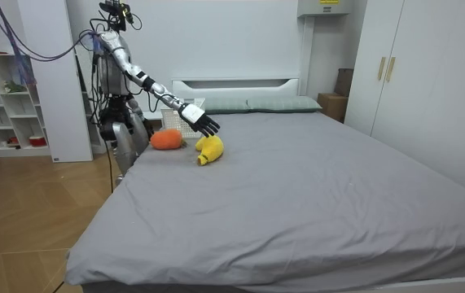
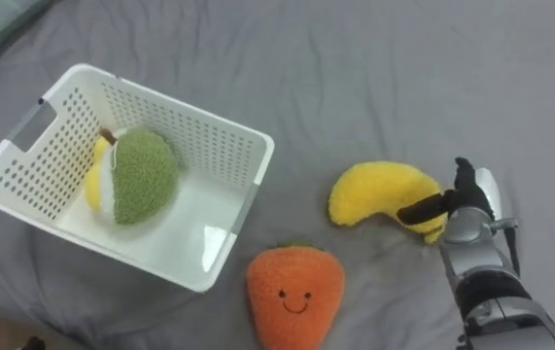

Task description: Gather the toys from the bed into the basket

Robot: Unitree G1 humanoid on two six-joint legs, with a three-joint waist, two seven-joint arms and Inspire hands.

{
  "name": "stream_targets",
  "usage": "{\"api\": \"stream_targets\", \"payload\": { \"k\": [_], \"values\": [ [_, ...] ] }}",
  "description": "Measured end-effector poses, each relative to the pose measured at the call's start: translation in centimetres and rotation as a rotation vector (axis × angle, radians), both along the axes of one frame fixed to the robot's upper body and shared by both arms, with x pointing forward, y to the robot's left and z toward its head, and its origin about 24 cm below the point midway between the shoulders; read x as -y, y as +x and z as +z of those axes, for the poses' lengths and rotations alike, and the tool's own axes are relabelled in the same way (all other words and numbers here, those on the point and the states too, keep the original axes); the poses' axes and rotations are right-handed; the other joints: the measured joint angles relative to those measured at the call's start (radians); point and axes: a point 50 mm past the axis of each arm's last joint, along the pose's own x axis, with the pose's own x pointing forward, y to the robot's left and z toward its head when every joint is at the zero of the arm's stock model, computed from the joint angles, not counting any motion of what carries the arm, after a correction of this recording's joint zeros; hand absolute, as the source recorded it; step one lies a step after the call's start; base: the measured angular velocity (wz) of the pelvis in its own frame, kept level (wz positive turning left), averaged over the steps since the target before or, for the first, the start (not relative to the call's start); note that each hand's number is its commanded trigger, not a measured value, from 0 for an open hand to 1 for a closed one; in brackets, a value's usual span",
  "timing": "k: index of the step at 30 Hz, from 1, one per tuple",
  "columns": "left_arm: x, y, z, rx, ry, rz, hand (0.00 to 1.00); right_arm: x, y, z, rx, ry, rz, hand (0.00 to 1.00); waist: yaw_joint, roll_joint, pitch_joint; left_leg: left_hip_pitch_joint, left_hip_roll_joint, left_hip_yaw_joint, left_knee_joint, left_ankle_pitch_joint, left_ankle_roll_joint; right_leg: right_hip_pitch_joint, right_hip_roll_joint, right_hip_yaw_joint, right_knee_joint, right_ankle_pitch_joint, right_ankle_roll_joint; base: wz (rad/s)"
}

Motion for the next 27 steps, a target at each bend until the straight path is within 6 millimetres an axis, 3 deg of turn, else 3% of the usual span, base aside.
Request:
{"api": "stream_targets", "payload": {
  "k": [5,10,11,12,14,23,27],
  "values": [
    [0.2,0.2,-0.1,0.004,-0.017,0.018,0.0,0.1,0.7,0.7,0.003,-0.039,0.025,0.0,0.006,0.013,0.0139,-0.04,0.0,-0.001,0.0,0.0,0.0,-0.042,-0.006,-0.003,0.005,-0.001,0.001,0.0],
    [0.1,0.1,-0.2,-0.008,-0.028,0.028,0.0,-0.1,1.2,1.2,0.001,-0.086,0.059,0.0,0.009,0.013,0.0157,-0.062,0.0,-0.001,-0.007,0.0,0.0,-0.068,-0.007,-0.003,0.007,-0.001,0.001,0.0],
    [0.2,0.3,-0.2,-0.006,-0.028,0.019,0.0,-0.2,1.3,1.2,-0.006,-0.108,0.073,0.42,0.011,0.012,0.0197,-0.065,0.0,-0.001,-0.007,0.0,0.0,-0.072,-0.006,-0.002,0.007,-0.001,0.001,0.0],
    [0.4,0.5,-0.2,-0.005,-0.027,0.001,0.0,-0.3,1.3,1.1,-0.023,-0.125,0.087,0.71,0.013,0.012,0.0216,-0.066,0.0,-0.001,-0.007,0.0,0.0,-0.073,-0.005,0.0,0.007,-0.001,0.001,0.0],
    [0.8,1.0,-0.1,0.0,-0.033,-0.017,0.0,-0.2,1.3,1.1,-0.028,-0.13,0.086,1.0,0.016,0.013,0.0223,-0.066,0.0,-0.001,-0.009,0.0,0.0,-0.074,-0.005,0.0,0.007,-0.001,0.001,0.0],
    [1.3,1.6,-0.1,0.012,-0.044,-0.042,0.0,1.0,1.6,2.2,-0.013,-0.218,0.046,1.0,0.025,0.027,0.0308,-0.065,0.0,0.002,-0.018,0.0,-0.001,-0.079,0.0,-0.001,0.005,-0.001,0.001,0.0],
    [1.2,1.0,-0.2,-0.001,-0.044,-0.037,0.0,1.3,1.2,1.8,-0.036,-0.225,0.037,1.0,0.036,0.034,0.0293,-0.065,0.001,0.0,-0.019,0.001,-0.001,-0.079,-0.005,-0.003,0.005,-0.001,0.001,0.0]
  ]
}}
